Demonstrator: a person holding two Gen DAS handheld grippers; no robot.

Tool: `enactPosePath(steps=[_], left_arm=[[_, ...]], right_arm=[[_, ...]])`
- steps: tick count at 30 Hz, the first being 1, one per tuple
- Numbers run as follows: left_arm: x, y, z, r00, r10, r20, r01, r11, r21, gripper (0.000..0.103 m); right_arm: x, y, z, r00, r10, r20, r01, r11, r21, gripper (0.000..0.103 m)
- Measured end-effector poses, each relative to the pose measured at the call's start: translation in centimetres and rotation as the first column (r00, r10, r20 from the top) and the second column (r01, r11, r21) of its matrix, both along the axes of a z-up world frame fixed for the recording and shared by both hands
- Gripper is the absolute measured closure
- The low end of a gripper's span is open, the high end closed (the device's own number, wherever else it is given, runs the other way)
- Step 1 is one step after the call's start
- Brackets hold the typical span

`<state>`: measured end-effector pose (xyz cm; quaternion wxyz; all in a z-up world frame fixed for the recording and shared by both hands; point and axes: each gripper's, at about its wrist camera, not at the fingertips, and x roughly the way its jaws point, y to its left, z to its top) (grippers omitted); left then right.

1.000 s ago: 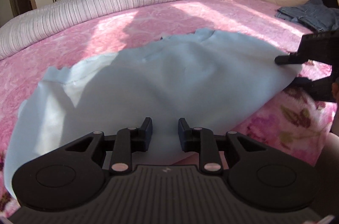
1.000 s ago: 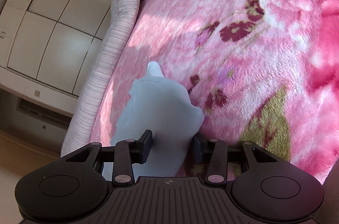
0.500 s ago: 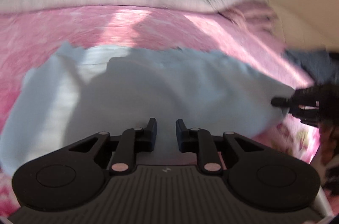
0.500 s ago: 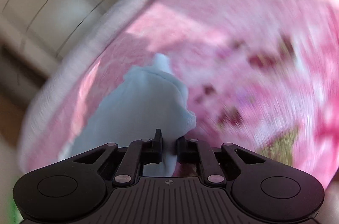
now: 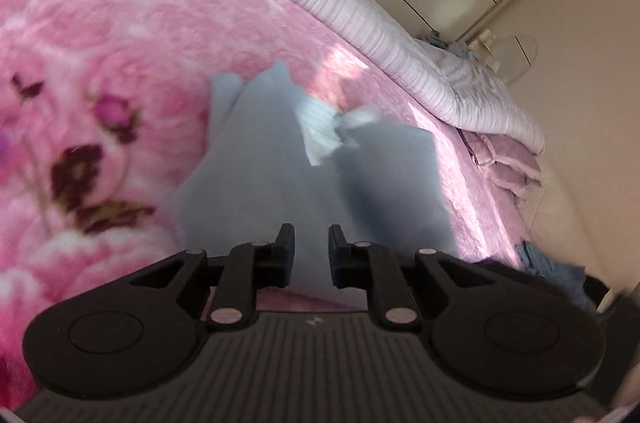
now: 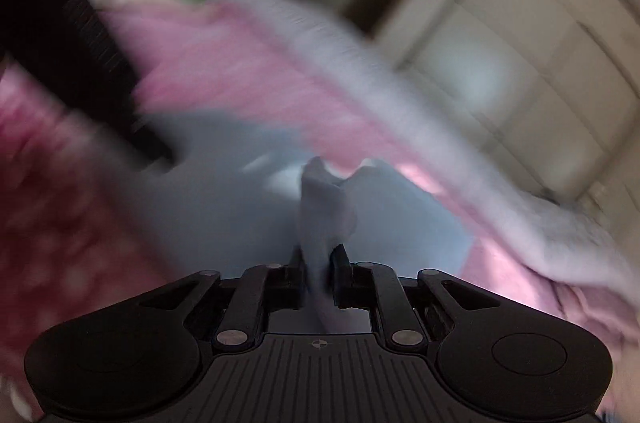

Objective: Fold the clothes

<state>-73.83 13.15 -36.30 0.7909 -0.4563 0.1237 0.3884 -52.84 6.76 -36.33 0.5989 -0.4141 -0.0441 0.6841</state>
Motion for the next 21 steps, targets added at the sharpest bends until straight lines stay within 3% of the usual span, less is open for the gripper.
enactPosePath(steps=[1,3,6,8,10,12,14,15,16,18,20,21], left_arm=[[-0.1,-0.1,-0.1,1.0,0.0,0.002,0.0,1.0,-0.01,0.09],[-0.4,-0.4,0.0,1.0,0.001,0.01,0.0,1.0,-0.019,0.09],[-0.5,-0.1,0.3,0.999,-0.005,0.043,0.007,0.999,-0.033,0.09],[-0.2,0.1,0.9,0.997,-0.024,0.068,0.027,0.999,-0.03,0.089],[0.3,0.8,1.4,0.996,-0.048,0.079,0.051,0.998,-0.031,0.085],[1.1,1.8,1.9,0.994,-0.078,0.081,0.081,0.996,-0.032,0.082],[2.2,3.3,2.3,0.991,-0.109,0.079,0.113,0.993,-0.041,0.078],[2.7,4.2,2.4,0.989,-0.124,0.082,0.129,0.991,-0.047,0.077],[3.4,5.2,2.5,0.986,-0.141,0.086,0.146,0.988,-0.055,0.075],[4.8,7.3,2.5,0.979,-0.178,0.095,0.185,0.98,-0.075,0.068],[6.4,9.6,2.2,0.975,-0.21,0.077,0.218,0.97,-0.111,0.066],[7.1,10.7,1.8,0.973,-0.224,0.058,0.23,0.963,-0.139,0.066]], right_arm=[[-0.9,0.1,-1.3,0.998,0.019,0.059,-0.017,0.999,-0.033,0.084],[-1.8,-0.7,-2.4,0.988,0.034,0.153,-0.036,0.999,0.01,0.081],[-0.5,-1.2,-1.0,0.995,0.062,0.077,-0.061,0.998,-0.025,0.077],[1.3,-1.5,1.0,0.996,0.082,-0.025,-0.083,0.995,-0.06,0.074],[3.9,-1.9,3.4,0.985,0.085,-0.149,-0.1,0.99,-0.098,0.07],[7.3,-1.0,5.6,0.955,0.007,-0.297,-0.06,0.984,-0.169,0.068],[11.2,-0.1,7.6,0.89,-0.124,-0.438,0.009,0.967,-0.256,0.067],[13.4,1.0,8.2,0.838,-0.222,-0.499,0.069,0.949,-0.306,0.067],[15.8,2.4,8.6,0.765,-0.333,-0.551,0.139,0.921,-0.364,0.066],[19.6,6.2,8.3,0.644,-0.501,-0.578,0.227,0.847,-0.48,0.064],[23.2,10.0,7.9,0.504,-0.647,-0.572,0.29,0.751,-0.593,0.064],[23.9,11.8,7.5,0.5,-0.67,-0.549,0.298,0.728,-0.617,0.064]])
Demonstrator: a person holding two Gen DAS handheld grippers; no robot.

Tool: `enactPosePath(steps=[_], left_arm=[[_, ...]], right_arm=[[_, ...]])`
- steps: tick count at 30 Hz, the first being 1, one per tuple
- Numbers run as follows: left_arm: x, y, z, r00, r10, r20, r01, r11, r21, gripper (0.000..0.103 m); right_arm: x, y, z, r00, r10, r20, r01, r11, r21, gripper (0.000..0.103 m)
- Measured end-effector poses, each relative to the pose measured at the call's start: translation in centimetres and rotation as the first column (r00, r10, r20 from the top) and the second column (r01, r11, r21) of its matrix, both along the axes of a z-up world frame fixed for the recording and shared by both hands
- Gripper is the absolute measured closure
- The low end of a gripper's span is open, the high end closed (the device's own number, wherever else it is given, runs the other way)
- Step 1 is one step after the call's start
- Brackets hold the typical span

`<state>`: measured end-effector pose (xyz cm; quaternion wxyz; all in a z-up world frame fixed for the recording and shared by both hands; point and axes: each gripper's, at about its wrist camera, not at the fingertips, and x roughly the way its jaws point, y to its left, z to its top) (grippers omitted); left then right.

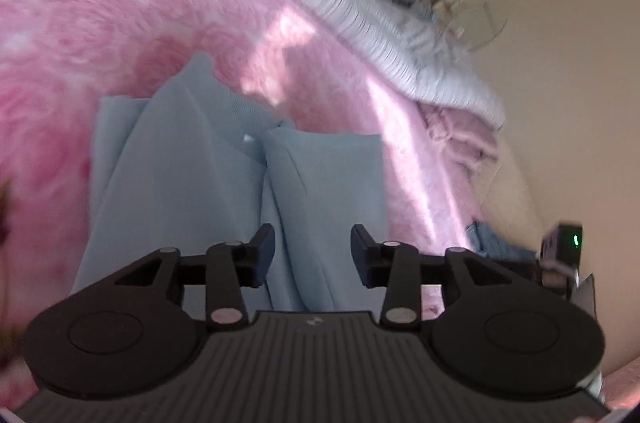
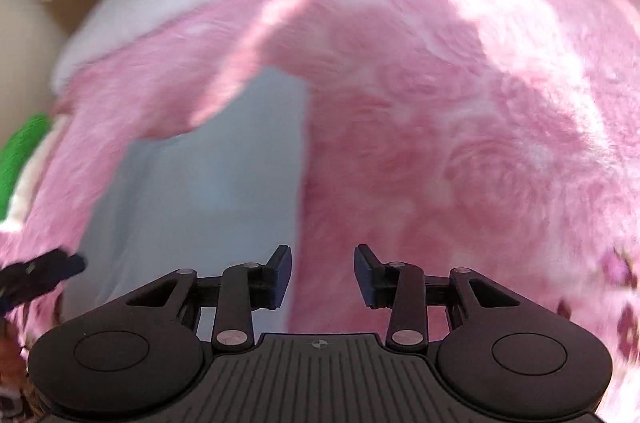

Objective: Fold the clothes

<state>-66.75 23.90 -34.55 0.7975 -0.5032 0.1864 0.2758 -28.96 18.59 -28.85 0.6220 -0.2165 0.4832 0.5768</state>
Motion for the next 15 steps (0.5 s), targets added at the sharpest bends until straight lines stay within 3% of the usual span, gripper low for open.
enactPosePath(steps=[4,9,12,13,14,15], left_arm=[[2.0,3.8,-2.2,0.998,-0.053,-0.027,0.049,0.992,-0.115,0.065],[3.0,6.2,-4.9,0.996,-0.058,0.068,0.073,0.966,-0.249,0.06],[3.3,6.2,-5.7,0.989,-0.068,0.13,0.103,0.954,-0.283,0.061],[3.4,6.1,-5.8,0.987,-0.079,0.138,0.115,0.954,-0.278,0.067],[3.5,6.1,-5.5,0.986,-0.091,0.141,0.127,0.956,-0.265,0.087],[3.5,6.0,-5.2,0.984,-0.103,0.146,0.137,0.958,-0.251,0.093]], right_arm=[[1.4,3.7,-1.4,0.999,0.03,-0.026,-0.033,0.995,-0.091,0.064],[1.5,6.5,-3.0,0.992,0.117,-0.037,-0.121,0.984,-0.131,0.064],[0.9,5.9,-3.9,0.988,0.153,-0.031,-0.156,0.977,-0.142,0.064],[0.6,5.9,-4.3,0.987,0.16,-0.026,-0.162,0.976,-0.143,0.064],[0.4,5.8,-4.3,0.987,0.161,-0.021,-0.163,0.976,-0.142,0.064],[0.3,5.8,-4.3,0.986,0.164,-0.02,-0.165,0.976,-0.141,0.064]])
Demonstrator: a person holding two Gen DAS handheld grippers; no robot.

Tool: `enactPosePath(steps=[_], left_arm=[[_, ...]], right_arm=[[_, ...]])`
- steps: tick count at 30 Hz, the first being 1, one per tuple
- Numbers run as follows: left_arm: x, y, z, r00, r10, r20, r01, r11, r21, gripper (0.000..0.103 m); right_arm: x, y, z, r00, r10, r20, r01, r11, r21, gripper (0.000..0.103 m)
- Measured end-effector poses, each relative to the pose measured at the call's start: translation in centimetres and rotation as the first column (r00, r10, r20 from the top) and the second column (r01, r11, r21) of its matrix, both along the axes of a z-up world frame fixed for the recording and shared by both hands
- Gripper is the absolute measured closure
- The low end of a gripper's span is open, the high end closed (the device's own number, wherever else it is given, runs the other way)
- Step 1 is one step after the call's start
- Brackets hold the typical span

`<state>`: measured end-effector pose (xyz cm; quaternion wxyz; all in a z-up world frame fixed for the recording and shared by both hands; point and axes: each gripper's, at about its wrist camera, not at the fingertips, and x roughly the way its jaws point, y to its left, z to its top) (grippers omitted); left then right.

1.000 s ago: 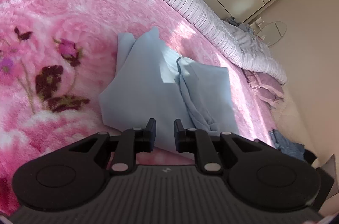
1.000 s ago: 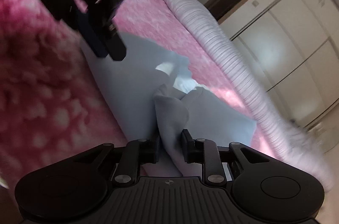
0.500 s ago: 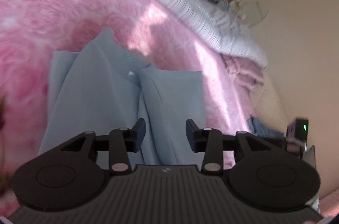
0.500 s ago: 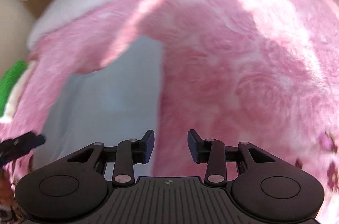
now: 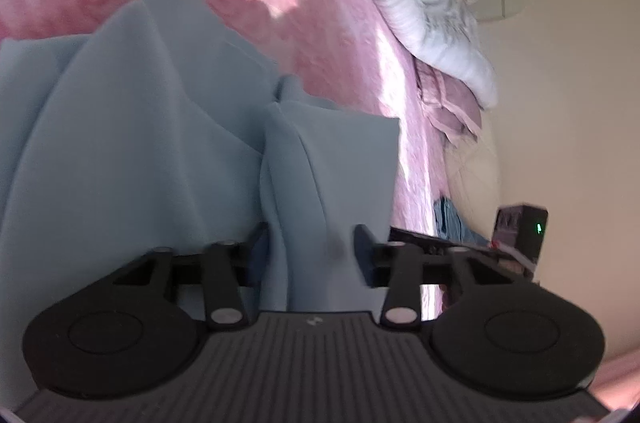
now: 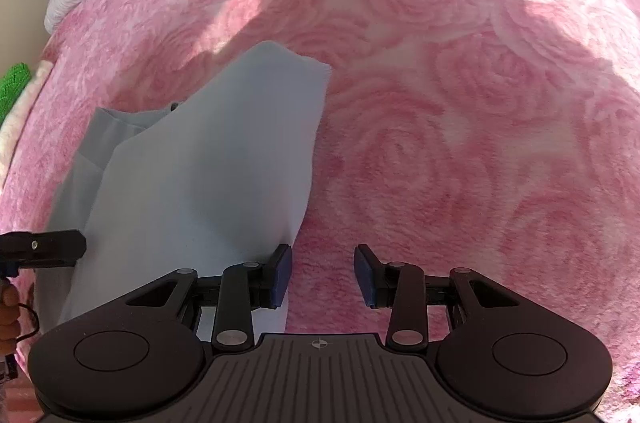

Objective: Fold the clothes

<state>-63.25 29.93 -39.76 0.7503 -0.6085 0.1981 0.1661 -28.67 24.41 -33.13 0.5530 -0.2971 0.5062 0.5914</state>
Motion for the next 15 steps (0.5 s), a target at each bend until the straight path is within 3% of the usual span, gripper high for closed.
enactPosePath(steps=[5,9,15], left_arm=[[-2.3,-0.1,3.5,1.0,0.002,0.025,-0.006,0.991,0.133,0.096],[-6.0,0.4,5.7,0.998,0.054,-0.024,-0.049,0.981,0.189,0.096],[-9.6,1.6,4.4,0.992,0.087,-0.094,-0.071,0.985,0.158,0.096]], right_arm=[[-1.5,0.5,0.8,0.999,0.036,0.0,-0.036,0.999,0.016,0.064],[-3.8,1.6,2.0,0.995,0.102,-0.001,-0.102,0.994,0.032,0.064],[-8.6,3.1,1.7,0.977,0.213,-0.019,-0.213,0.977,0.016,0.064]])
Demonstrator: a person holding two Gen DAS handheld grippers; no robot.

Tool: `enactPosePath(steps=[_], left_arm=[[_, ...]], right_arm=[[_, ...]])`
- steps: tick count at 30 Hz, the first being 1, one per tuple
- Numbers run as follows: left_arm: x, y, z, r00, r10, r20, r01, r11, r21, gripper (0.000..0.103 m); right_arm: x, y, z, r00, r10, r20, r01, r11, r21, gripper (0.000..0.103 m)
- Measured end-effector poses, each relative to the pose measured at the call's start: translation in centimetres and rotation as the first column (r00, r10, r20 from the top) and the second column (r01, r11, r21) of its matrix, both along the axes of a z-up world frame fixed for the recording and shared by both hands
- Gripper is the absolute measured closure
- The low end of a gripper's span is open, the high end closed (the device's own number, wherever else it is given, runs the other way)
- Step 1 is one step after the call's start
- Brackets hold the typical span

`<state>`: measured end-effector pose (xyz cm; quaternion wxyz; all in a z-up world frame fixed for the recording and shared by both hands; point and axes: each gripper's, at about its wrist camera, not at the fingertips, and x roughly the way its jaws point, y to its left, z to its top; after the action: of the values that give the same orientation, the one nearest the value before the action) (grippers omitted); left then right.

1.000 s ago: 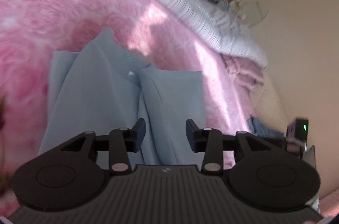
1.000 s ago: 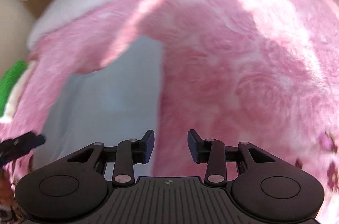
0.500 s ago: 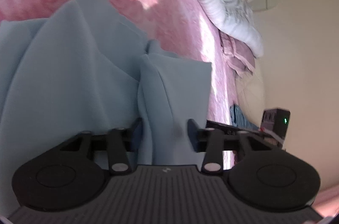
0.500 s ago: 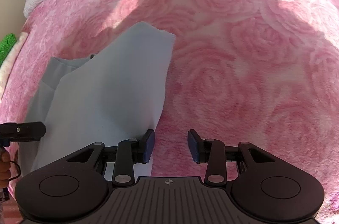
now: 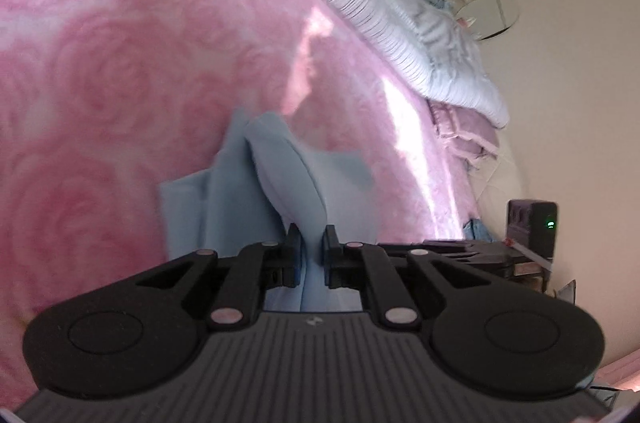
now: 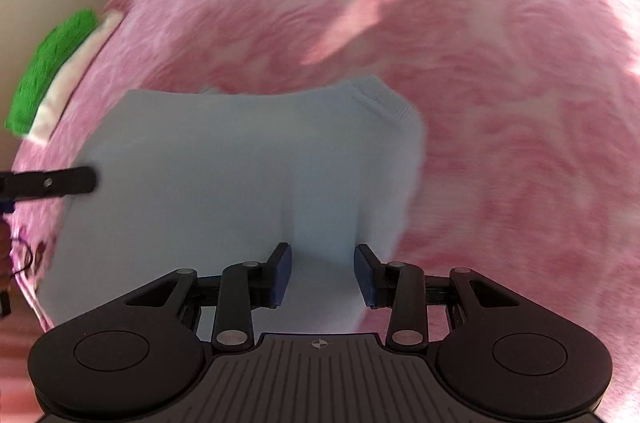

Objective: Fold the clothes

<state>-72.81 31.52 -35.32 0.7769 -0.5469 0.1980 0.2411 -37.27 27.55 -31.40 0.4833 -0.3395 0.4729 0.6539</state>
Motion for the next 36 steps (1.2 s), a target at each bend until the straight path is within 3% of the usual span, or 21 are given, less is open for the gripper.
enactPosePath(steps=[4,9,12,14,16,21,24,26,27,29,30,31,36], left_arm=[[-0.6,-0.1,-0.6,1.0,0.01,0.01,-0.01,1.0,0.015,0.096],[-1.0,-1.6,1.0,0.999,0.0,0.036,-0.004,0.995,0.099,0.097],[-1.1,-1.4,-0.1,0.999,0.019,-0.029,-0.015,0.993,0.116,0.097],[-1.3,-1.1,-1.4,0.997,0.041,-0.07,-0.034,0.994,0.101,0.096],[-1.9,-1.1,-3.0,0.997,0.066,-0.046,-0.064,0.997,0.048,0.096],[-2.7,-3.4,-2.4,0.991,0.114,-0.063,-0.109,0.991,0.082,0.089],[-4.4,-5.7,-1.2,0.985,0.169,-0.036,-0.166,0.983,0.071,0.072],[-5.6,-7.2,-0.7,0.978,0.206,-0.016,-0.205,0.978,0.049,0.054],[-6.3,-7.9,-0.8,0.975,0.224,-0.004,-0.224,0.974,0.019,0.051],[-6.9,-9.4,-1.4,0.968,0.252,0.01,-0.251,0.967,-0.029,0.042],[-7.2,-10.0,-1.7,0.964,0.267,0.01,-0.266,0.963,-0.045,0.042],[-7.3,-10.4,-2.1,0.959,0.284,0.006,-0.283,0.957,-0.057,0.041],[-7.1,-11.2,-3.6,0.932,0.362,0.03,-0.358,0.929,-0.091,0.041]], right_arm=[[-1.5,-0.2,-0.6,0.999,0.02,0.04,-0.021,1.0,0.022,0.064],[-1.5,-0.8,-0.4,1.0,0.02,-0.002,-0.02,0.999,0.035,0.064],[-2.0,-1.1,-0.6,0.999,0.024,-0.023,-0.022,0.998,0.055,0.064],[-2.6,-1.8,-0.8,1.0,0.02,-0.018,-0.018,0.996,0.09,0.064],[-3.2,-2.5,-1.0,1.0,0.016,-0.012,-0.014,0.992,0.125,0.064],[-2.9,-7.0,0.0,1.0,0.005,0.001,-0.005,0.962,0.274,0.064],[-1.7,-11.6,0.5,0.999,-0.038,0.012,0.031,0.929,0.369,0.064],[-1.2,-15.4,0.7,0.999,-0.048,0.012,0.038,0.9,0.435,0.064],[-1.0,-17.1,0.8,0.999,-0.05,0.014,0.038,0.886,0.462,0.061],[-1.4,-20.3,0.5,0.998,-0.047,0.037,0.023,0.871,0.491,0.046],[-1.9,-21.4,0.3,0.999,-0.027,0.045,0.001,0.871,0.491,0.036],[-2.3,-22.5,0.0,0.999,-0.007,0.052,-0.02,0.871,0.49,0.033],[-4.6,-23.4,-2.1,0.999,-0.006,0.038,-0.013,0.884,0.467,0.033]])
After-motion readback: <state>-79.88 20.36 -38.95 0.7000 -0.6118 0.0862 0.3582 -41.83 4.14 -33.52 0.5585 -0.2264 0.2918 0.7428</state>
